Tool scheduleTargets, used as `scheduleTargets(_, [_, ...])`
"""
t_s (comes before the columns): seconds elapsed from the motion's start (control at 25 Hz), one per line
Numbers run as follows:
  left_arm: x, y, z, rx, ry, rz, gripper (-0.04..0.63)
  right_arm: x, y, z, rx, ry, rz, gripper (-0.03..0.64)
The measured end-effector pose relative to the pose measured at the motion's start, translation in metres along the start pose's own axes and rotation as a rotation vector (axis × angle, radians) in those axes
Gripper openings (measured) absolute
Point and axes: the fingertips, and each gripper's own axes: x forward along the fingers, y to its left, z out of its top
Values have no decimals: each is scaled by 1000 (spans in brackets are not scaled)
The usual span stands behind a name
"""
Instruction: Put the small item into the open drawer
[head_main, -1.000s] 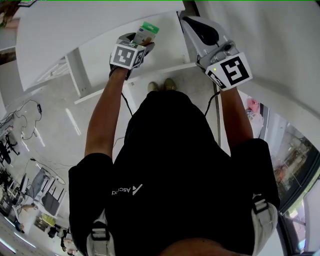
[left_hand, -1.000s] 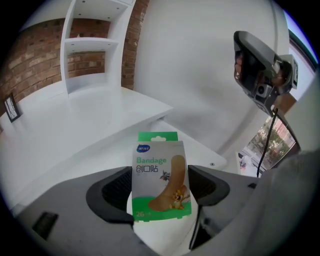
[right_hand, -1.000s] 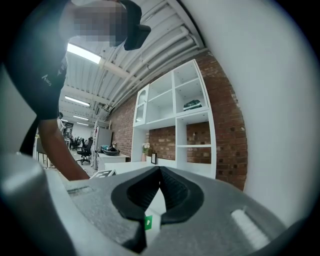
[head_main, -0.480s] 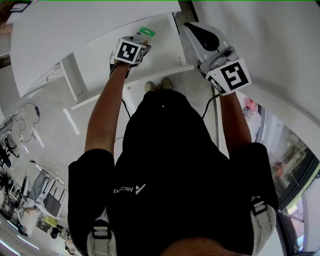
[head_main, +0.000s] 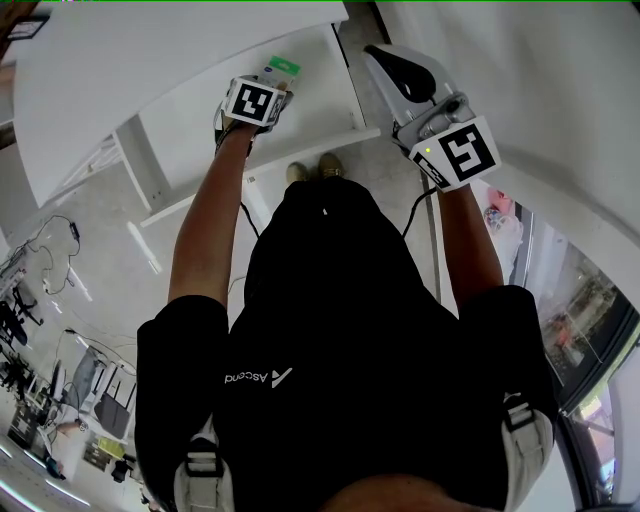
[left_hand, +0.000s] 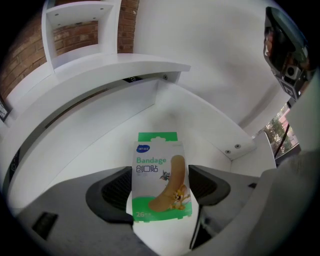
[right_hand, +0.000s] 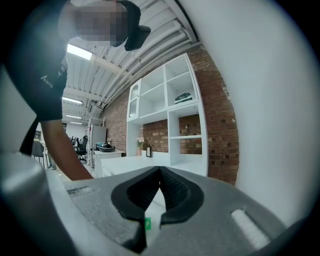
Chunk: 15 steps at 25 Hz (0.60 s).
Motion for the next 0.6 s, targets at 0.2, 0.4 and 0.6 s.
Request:
scheduleTargets(0.2, [4,-3,-1,7,2,3,348,-4,-2,-1,2,5,-7,2])
scheduleTargets(0.4, [-1,-3,1,13,-16,3,348,-3,1,-5,3,4,-2,2])
scheduleTargets(0.6, [-30,-11,14,3,-99,-25,348,0,9,1,2,-5,11,2])
